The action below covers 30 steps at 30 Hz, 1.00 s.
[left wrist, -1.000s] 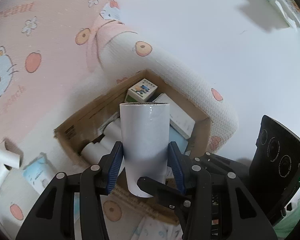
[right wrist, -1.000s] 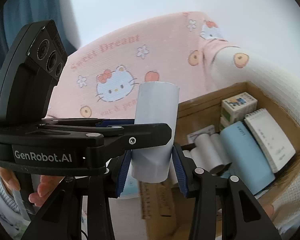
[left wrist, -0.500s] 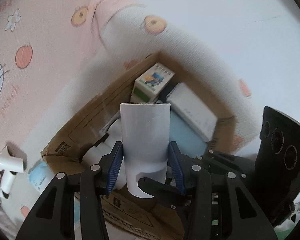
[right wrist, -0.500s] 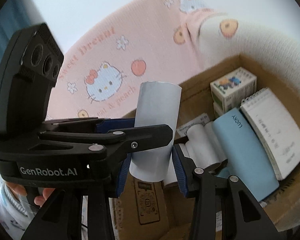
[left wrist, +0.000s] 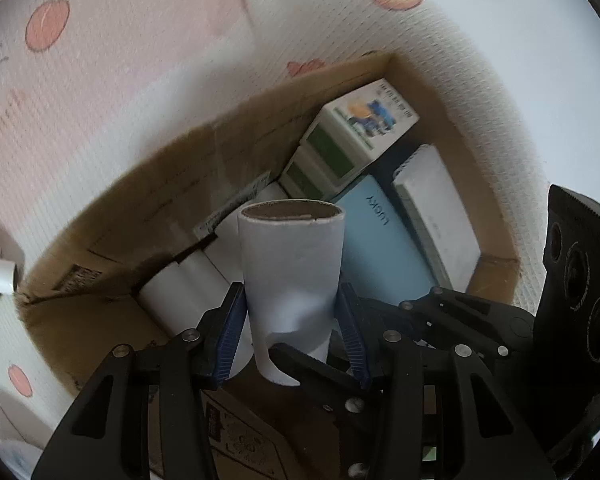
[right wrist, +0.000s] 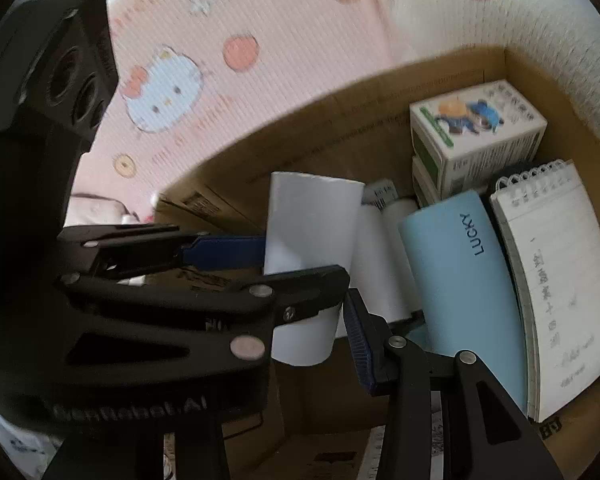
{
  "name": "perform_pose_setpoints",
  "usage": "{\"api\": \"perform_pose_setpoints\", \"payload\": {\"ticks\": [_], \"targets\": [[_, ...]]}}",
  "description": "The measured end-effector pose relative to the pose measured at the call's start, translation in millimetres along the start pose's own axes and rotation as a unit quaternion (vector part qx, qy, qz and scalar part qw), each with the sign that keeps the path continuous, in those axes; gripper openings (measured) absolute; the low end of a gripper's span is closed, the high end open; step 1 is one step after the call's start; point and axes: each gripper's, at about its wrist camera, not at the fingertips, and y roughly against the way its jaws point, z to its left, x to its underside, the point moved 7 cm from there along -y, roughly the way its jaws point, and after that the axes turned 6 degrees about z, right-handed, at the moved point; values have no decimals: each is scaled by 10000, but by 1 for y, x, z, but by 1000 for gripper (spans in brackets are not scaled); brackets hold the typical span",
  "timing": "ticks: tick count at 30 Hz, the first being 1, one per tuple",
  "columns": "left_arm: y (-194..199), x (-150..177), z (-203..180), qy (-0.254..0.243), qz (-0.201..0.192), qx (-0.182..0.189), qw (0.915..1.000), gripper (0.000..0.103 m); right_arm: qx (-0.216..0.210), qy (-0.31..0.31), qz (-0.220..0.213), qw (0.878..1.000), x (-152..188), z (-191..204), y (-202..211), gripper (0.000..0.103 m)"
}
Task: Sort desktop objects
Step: 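Lower the third tube into the box beside the rolls and open both tools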
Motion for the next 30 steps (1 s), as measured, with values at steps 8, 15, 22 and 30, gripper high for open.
{"api": "perform_pose_setpoints", "payload": {"ticks": [8,15,22,30], "targets": [[-20,-1,15,470,316,-158,9983,50,74,89,458,9989,-1,-1,-24,39],[-31,-1,31,988,603,-156,9932,50,-8,108,759,9971,-3,2,-41,39],[-36,-5,39,1522,745,32,9855,50,-155,13,892,9959,-7,-3,-45,39],[-34,-5,41,2012,943,425,9741,46,-47,-67,940,9955,-4,-9,-47,35]]}}
